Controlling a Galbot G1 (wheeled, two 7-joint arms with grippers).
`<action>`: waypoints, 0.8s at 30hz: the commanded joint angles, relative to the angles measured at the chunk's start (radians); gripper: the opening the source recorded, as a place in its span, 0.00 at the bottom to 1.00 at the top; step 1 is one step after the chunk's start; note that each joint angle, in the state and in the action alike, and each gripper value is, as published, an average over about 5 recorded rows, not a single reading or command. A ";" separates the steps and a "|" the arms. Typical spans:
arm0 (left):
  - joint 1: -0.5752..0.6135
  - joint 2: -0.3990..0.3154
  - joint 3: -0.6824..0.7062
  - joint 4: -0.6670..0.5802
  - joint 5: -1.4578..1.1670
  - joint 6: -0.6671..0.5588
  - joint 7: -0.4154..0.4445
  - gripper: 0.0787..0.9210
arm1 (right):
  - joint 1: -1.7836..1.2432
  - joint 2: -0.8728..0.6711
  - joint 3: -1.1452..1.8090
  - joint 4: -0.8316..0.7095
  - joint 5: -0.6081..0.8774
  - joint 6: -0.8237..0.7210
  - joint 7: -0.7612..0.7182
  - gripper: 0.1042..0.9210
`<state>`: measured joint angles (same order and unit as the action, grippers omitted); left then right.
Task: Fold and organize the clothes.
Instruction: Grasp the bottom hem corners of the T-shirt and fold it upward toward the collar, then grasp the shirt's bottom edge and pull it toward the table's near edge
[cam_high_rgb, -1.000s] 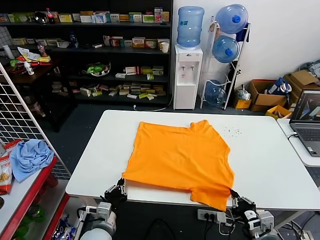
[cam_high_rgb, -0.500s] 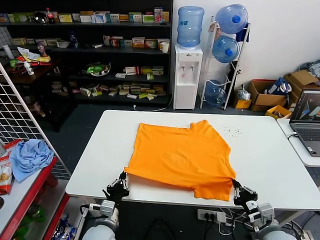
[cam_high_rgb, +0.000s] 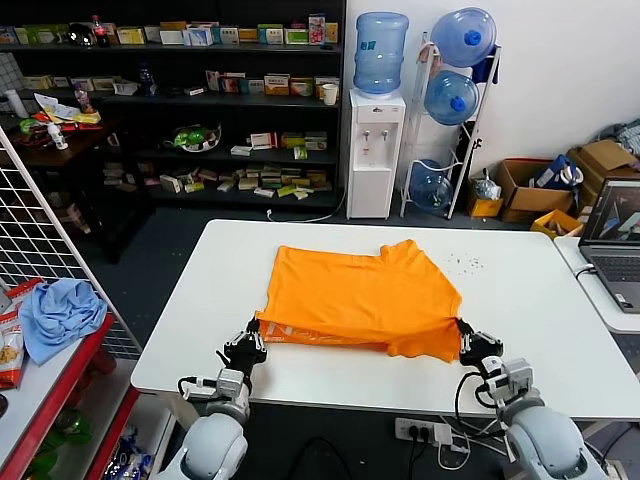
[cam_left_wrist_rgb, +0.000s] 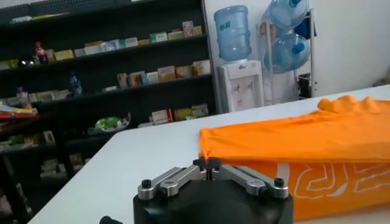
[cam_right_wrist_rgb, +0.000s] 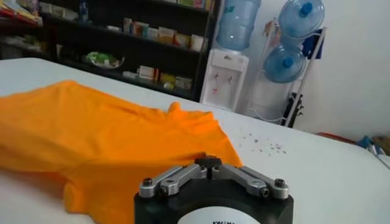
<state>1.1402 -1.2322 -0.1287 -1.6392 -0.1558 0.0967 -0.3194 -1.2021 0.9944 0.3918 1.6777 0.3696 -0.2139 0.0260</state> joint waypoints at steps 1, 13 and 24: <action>-0.133 -0.004 0.013 0.130 0.002 -0.006 0.004 0.03 | 0.198 0.022 -0.093 -0.181 0.018 -0.007 -0.006 0.02; -0.082 0.052 0.044 0.082 -0.141 0.076 0.014 0.13 | 0.082 -0.035 -0.060 -0.020 0.131 -0.203 0.002 0.26; 0.010 0.109 0.045 -0.033 -0.319 0.169 -0.016 0.51 | -0.126 -0.101 0.049 0.105 0.133 -0.304 -0.026 0.66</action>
<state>1.1088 -1.1527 -0.0859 -1.6183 -0.3504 0.2069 -0.3284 -1.2083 0.9332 0.3902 1.7019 0.4766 -0.4335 0.0097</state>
